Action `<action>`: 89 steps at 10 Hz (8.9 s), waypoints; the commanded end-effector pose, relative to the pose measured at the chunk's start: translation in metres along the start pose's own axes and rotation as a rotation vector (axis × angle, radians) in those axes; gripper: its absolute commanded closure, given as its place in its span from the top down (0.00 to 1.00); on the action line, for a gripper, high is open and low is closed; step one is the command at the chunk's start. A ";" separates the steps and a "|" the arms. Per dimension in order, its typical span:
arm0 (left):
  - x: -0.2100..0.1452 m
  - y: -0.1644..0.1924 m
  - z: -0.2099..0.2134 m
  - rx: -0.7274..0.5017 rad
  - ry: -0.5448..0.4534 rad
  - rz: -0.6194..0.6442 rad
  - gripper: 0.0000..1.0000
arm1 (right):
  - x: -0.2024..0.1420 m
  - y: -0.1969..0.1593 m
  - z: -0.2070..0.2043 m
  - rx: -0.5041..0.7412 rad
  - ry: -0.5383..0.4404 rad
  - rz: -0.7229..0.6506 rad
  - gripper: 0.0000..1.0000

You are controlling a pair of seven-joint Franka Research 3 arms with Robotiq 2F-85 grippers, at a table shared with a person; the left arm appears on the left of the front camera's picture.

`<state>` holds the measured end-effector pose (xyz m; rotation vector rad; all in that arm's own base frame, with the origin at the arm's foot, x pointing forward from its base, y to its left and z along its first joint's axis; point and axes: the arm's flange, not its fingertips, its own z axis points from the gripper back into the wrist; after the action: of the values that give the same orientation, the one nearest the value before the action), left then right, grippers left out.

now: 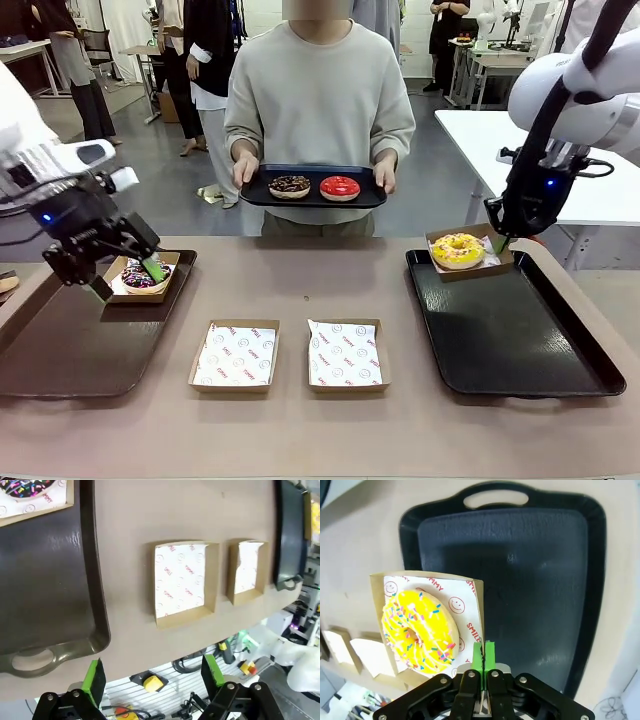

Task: Individually package the donuts and arrange them on the tray.
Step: Place the picked Paper togo box on the Handle tray while simultaneously picking up another Paper togo box from the table with the other hand.

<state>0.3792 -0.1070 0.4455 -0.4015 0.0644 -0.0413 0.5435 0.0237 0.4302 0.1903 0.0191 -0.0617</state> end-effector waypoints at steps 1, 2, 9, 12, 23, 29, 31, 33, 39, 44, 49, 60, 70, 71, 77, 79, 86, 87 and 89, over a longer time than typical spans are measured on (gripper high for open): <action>0.004 -0.007 -0.026 0.096 -0.013 0.031 1.00 | 0.017 0.000 -0.005 -0.029 0.029 -0.042 0.01; 0.006 -0.012 -0.037 0.128 -0.022 0.034 1.00 | 0.021 -0.001 -0.010 -0.029 0.038 -0.053 0.01; 0.015 -0.052 -0.110 0.305 -0.042 -0.023 1.00 | 0.017 -0.003 -0.018 -0.003 0.032 -0.040 0.01; 0.021 -0.066 -0.137 0.314 -0.022 -0.036 1.00 | 0.017 -0.003 -0.018 -0.003 0.032 -0.040 0.01; 0.017 -0.063 -0.142 0.282 0.007 -0.055 1.00 | 0.017 -0.003 -0.018 -0.003 0.032 -0.040 0.01; 0.013 -0.068 -0.139 0.321 0.027 -0.074 1.00 | 0.027 0.001 -0.016 -0.049 0.030 -0.051 0.01; 0.010 -0.079 -0.142 0.405 0.035 -0.083 1.00 | 0.035 -0.002 -0.015 -0.094 0.041 -0.045 0.01; 0.011 -0.085 -0.148 0.444 0.054 -0.072 1.00 | 0.041 -0.019 -0.015 -0.112 0.047 -0.029 0.01; 0.018 -0.094 -0.162 0.449 -0.002 -0.052 1.00 | 0.033 -0.074 -0.035 -0.049 0.068 -0.046 0.01; 0.023 -0.086 -0.173 0.446 -0.045 -0.022 1.00 | 0.042 -0.074 -0.054 -0.049 0.057 -0.028 0.01; 0.025 -0.077 -0.168 0.436 -0.103 0.047 1.00 | 0.050 -0.076 -0.060 -0.037 0.047 -0.027 0.01; 0.029 -0.075 -0.168 0.423 -0.078 0.037 0.00 | 0.053 -0.076 -0.053 -0.026 0.006 -0.002 1.00; 0.032 -0.091 -0.088 0.348 -0.094 -0.048 0.00 | -0.048 -0.116 0.007 0.612 -0.008 0.202 1.00; 0.036 -0.098 -0.073 0.351 -0.099 -0.054 0.00 | -0.065 -0.133 0.020 0.703 -0.049 0.204 1.00; 0.088 -0.132 -0.013 0.365 -0.111 -0.018 0.00 | -0.153 -0.232 0.020 0.989 -0.317 0.136 1.00; 0.104 -0.141 -0.009 0.372 -0.109 -0.008 0.00 | -0.174 -0.257 0.007 1.038 -0.380 0.101 1.00; 0.128 -0.133 -0.016 0.359 -0.095 0.028 0.00 | -0.194 -0.282 -0.010 1.058 -0.398 0.035 1.00; 0.128 -0.133 -0.016 0.359 -0.095 0.028 0.00 | -0.194 -0.282 -0.010 1.058 -0.398 0.035 1.00; 0.128 -0.133 -0.016 0.359 -0.095 0.028 0.00 | -0.194 -0.282 -0.010 1.058 -0.398 0.035 1.00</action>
<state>0.5052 -0.2434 0.4740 -0.0461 -0.0273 -0.0062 0.3344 -0.2391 0.3701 1.2321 -0.4129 -0.0674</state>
